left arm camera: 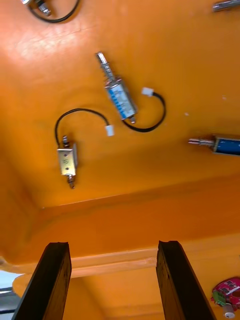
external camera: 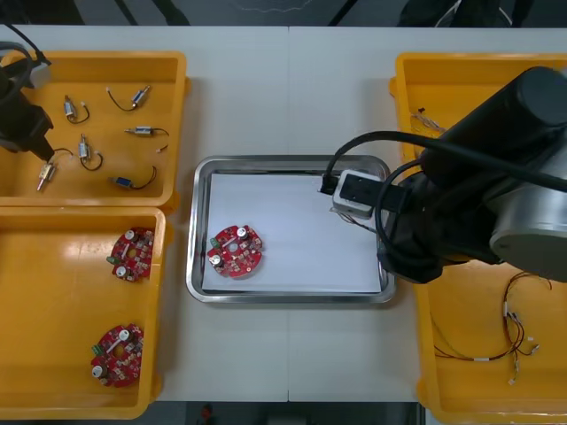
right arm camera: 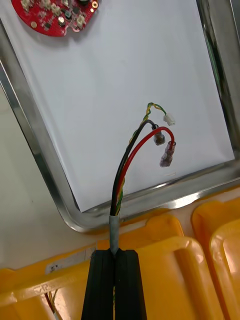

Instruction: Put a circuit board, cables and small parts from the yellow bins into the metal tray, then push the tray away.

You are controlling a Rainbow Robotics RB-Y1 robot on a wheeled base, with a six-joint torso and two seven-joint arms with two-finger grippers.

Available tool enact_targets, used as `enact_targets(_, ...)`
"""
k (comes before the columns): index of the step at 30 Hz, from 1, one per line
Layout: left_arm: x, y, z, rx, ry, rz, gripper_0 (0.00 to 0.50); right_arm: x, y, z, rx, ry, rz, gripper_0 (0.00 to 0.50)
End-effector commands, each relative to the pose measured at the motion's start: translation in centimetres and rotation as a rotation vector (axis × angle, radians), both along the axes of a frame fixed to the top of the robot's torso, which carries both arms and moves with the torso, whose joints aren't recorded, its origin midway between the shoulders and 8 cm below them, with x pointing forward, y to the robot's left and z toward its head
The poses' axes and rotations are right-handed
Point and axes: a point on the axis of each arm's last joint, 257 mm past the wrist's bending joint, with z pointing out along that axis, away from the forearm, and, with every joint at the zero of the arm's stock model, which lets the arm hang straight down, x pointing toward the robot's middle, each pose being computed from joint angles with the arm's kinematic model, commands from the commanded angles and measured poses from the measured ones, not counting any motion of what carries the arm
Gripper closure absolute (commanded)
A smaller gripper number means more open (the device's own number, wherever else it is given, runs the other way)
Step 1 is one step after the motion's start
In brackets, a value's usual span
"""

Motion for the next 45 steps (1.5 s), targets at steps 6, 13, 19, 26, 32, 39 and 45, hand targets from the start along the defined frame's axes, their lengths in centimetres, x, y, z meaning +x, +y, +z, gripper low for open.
enact_targets(6,2.6,2.6,2.4,0.141,-0.043,-0.176,0.000,0.8,6.4,-0.7,-0.062,-0.025,0.114,0.500)
enact_targets(13,4.0,2.4,0.5,0.148,-0.059,-0.182,0.000,3.2,7.8,-3.8,-0.113,-0.114,0.154,0.500)
enact_targets(19,5.3,1.9,-1.7,0.135,-0.079,-0.186,0.000,4.8,8.1,-6.0,-0.160,-0.134,0.208,0.500)
enact_targets(26,6.1,1.3,-3.7,0.129,-0.087,-0.186,0.000,5.8,6.8,-8.4,-0.216,-0.074,0.230,0.500)
enact_targets(32,6.7,1.6,-5.0,0.169,-0.095,-0.201,0.000,5.6,6.2,-10.1,-0.215,-0.006,0.218,0.500)
enact_targets(39,6.5,2.4,-5.7,0.177,-0.086,-0.195,0.000,5.1,6.7,-11.7,-0.189,0.032,0.224,0.500)
enact_targets(45,6.3,2.5,-6.9,0.162,-0.088,-0.200,0.000,5.2,6.9,-12.8,-0.182,0.042,0.220,0.500)
